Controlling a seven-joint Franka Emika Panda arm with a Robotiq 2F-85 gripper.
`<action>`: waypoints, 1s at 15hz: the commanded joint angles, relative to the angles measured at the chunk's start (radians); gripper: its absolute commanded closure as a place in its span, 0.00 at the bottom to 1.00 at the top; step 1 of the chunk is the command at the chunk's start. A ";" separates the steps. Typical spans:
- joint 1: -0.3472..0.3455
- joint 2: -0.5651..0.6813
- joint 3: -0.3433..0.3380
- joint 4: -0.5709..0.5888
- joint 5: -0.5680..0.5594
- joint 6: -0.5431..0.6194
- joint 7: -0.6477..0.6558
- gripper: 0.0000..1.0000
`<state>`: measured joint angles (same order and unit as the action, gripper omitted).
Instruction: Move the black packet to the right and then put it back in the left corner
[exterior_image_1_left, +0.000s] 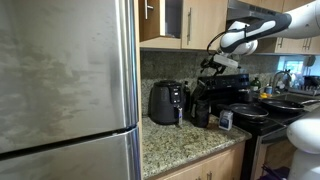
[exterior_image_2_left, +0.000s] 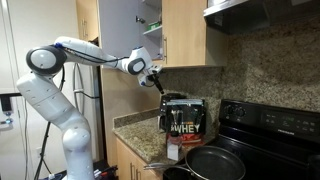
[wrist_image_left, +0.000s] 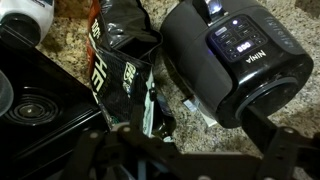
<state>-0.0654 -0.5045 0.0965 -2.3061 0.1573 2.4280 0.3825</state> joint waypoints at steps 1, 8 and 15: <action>-0.027 0.043 0.023 0.018 -0.037 0.031 0.058 0.00; -0.128 0.003 0.106 0.007 -0.196 -0.027 0.427 0.00; -0.131 0.088 -0.022 0.079 -0.197 -0.046 0.365 0.00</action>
<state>-0.1830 -0.4762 0.0542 -2.2607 -0.0217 2.4171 0.7357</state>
